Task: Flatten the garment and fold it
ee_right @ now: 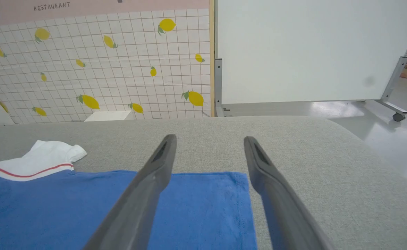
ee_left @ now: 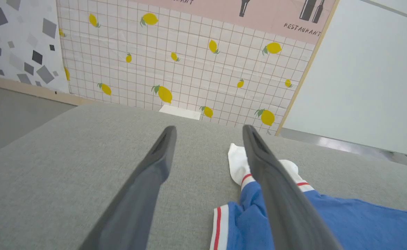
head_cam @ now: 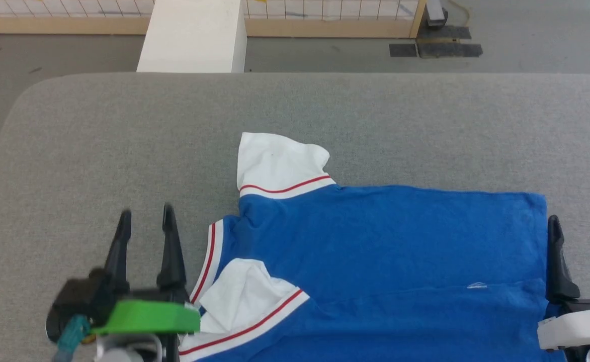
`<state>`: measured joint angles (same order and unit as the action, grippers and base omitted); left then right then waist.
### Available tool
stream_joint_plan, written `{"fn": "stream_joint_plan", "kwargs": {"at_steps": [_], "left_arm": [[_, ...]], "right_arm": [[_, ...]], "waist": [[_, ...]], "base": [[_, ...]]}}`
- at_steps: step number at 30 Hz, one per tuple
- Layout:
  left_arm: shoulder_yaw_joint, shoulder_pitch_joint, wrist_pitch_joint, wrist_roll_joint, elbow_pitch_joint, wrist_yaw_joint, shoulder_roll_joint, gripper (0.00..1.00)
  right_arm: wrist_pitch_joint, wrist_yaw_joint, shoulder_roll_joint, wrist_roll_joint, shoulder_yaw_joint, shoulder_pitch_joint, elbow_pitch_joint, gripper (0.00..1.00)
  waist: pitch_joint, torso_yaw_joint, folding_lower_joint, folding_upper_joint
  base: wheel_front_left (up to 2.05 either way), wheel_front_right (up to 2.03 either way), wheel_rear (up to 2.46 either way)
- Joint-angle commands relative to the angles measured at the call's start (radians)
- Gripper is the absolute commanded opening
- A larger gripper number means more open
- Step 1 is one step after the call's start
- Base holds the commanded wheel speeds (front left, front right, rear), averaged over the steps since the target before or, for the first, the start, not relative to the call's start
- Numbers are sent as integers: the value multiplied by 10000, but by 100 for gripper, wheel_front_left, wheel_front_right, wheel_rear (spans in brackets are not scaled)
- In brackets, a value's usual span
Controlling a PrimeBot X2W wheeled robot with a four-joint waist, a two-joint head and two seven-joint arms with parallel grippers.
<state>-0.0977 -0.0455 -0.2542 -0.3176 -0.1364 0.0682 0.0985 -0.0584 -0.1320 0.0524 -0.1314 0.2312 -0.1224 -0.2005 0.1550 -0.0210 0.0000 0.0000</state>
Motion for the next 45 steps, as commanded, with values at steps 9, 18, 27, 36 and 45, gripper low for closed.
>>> {"fn": "stream_joint_plan", "kwargs": {"at_steps": [9,18,27,36,45], "left_arm": [[-320,3622,3220,-801,344,-1155,1015,100],[-1105,7511,6921,-1544,2558,-1652,1506,100],[-1514,8585,10079,-1997,4210,-1453,1971,100],[-1497,8334,10830,-2020,4461,-1140,2375,41],[-1548,8015,10315,-2132,4493,-1351,2432,0]], "right_arm": [[-180,13,-20,-332,-278,751,137,100],[-384,13,-21,-595,-768,1449,443,100],[-603,13,-21,-753,-1001,1872,923,100],[-759,13,-22,-860,-1099,2058,1243,100],[-387,13,114,-434,-993,2411,869,100]], "waist": [[1290,-277,0,0],[2631,-634,0,0],[3190,-1289,0,0],[3449,-1713,0,0],[3054,-1533,0,0]], "base": [[0,0,0],[0,0,0],[0,0,0],[0,0,0],[0,0,0]]}}
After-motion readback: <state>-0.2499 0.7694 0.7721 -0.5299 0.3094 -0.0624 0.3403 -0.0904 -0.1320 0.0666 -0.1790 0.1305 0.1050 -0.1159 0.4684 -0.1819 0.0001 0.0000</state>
